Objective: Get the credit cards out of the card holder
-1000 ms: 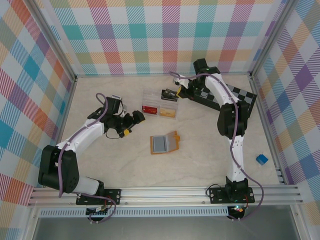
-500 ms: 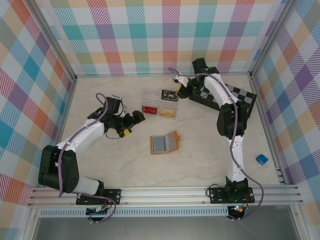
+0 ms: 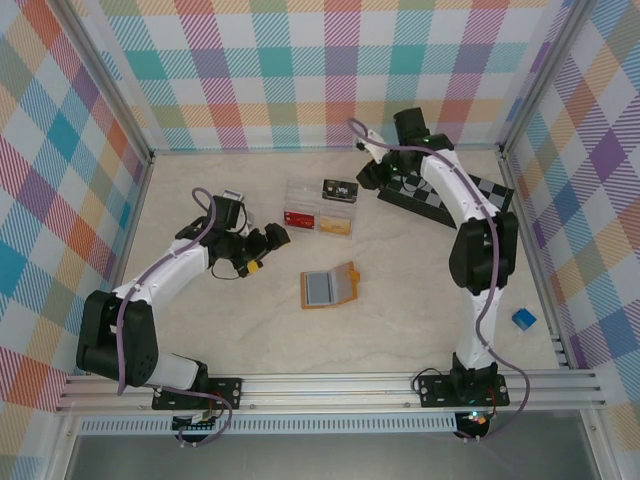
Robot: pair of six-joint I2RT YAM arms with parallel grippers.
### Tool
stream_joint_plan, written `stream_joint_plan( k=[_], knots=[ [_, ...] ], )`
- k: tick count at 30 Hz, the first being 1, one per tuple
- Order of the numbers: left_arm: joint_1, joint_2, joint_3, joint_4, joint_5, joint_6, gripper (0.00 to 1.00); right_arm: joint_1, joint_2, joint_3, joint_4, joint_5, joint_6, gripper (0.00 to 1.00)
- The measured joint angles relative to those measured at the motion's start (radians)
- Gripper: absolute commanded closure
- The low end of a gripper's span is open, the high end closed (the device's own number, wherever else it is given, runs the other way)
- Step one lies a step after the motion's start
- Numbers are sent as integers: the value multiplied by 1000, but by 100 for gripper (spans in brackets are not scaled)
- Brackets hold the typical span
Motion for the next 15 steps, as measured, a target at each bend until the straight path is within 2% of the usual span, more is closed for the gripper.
stream_joint_plan(
  k=[8, 15],
  knots=[
    [0, -13, -2, 1, 0, 0, 0, 6, -43, -76, 72, 119, 496, 53],
    [0, -13, -14, 2, 0, 0, 0, 39, 18, -60, 80, 216, 796, 54]
  ],
)
